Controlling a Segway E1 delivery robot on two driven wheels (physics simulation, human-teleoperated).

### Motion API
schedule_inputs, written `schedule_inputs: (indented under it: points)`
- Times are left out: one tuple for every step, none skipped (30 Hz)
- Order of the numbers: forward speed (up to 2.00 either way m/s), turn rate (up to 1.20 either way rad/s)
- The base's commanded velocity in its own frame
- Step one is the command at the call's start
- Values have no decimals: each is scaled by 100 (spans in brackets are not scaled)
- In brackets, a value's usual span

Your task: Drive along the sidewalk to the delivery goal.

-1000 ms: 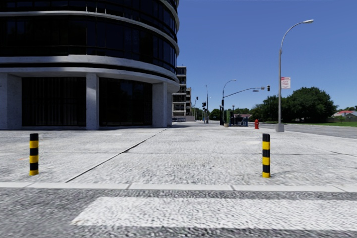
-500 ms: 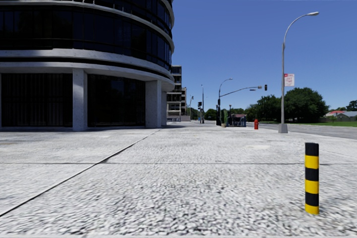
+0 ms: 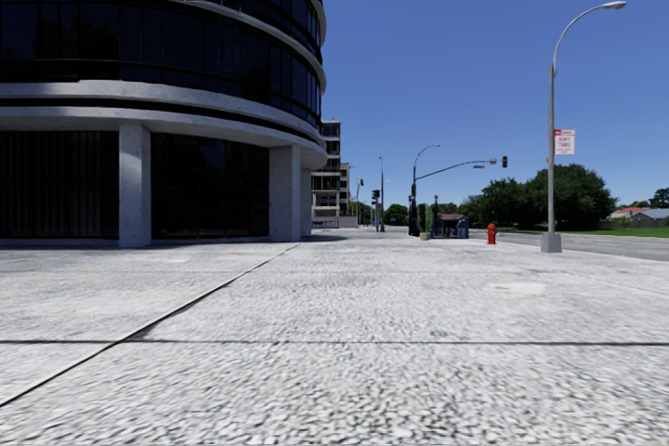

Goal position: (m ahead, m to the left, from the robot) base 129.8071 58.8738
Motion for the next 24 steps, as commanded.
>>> schedule_inputs:
  points:
    - [200,-29]
    - [200,-29]
    - [200,-40]
    - [200,-41]
    - [200,-42]
    - [200,-33]
    - [200,-33]
    - [200,-6]
    - [200,0]
    - [200,0]
    - [200,0]
    - [200,0]
    - [200,0]
    - [200,0]
    - [200,0]
    - [200,0]
    - [200,0]
    - [200,0]
    - [200,0]
    - [200,0]
    - [200,0]
    - [200,0]
    - [200,0]
    - [200,0]
